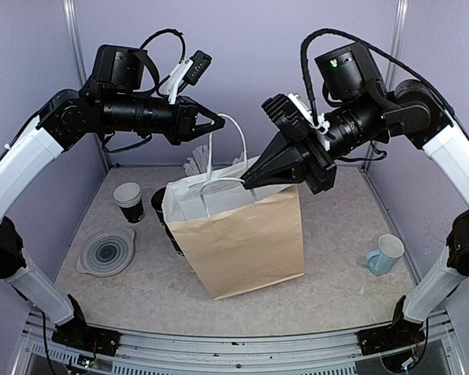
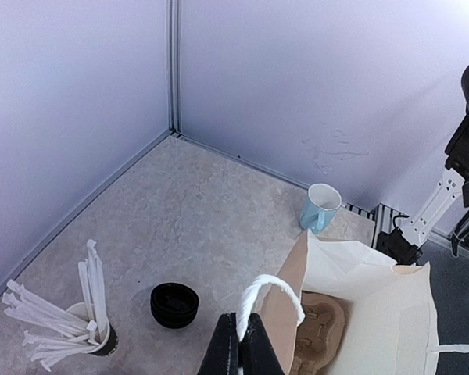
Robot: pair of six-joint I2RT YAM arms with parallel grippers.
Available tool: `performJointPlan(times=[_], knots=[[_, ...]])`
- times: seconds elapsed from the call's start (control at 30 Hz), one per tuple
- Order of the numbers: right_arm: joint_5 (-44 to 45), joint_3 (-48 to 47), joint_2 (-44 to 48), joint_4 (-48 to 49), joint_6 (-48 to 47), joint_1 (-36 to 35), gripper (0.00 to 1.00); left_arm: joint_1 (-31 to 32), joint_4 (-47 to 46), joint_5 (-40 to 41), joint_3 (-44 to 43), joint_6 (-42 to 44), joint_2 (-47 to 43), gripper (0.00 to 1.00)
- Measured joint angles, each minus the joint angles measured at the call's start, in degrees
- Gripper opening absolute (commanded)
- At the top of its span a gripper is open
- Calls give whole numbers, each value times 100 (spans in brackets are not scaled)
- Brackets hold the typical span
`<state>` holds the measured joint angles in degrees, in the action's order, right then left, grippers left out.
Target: Pack the takeout coffee
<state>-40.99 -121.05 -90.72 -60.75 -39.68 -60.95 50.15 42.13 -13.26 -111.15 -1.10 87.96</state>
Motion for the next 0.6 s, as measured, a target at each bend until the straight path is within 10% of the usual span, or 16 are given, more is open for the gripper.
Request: performJointPlan(times=[0.4,0.6], knots=[[-20,181,-144,-153,-125,50,0,-17,168,17,24,17,181,0],[-4,629,-144,-168,-101,160,45,-105,149,109,463,72,179,58]])
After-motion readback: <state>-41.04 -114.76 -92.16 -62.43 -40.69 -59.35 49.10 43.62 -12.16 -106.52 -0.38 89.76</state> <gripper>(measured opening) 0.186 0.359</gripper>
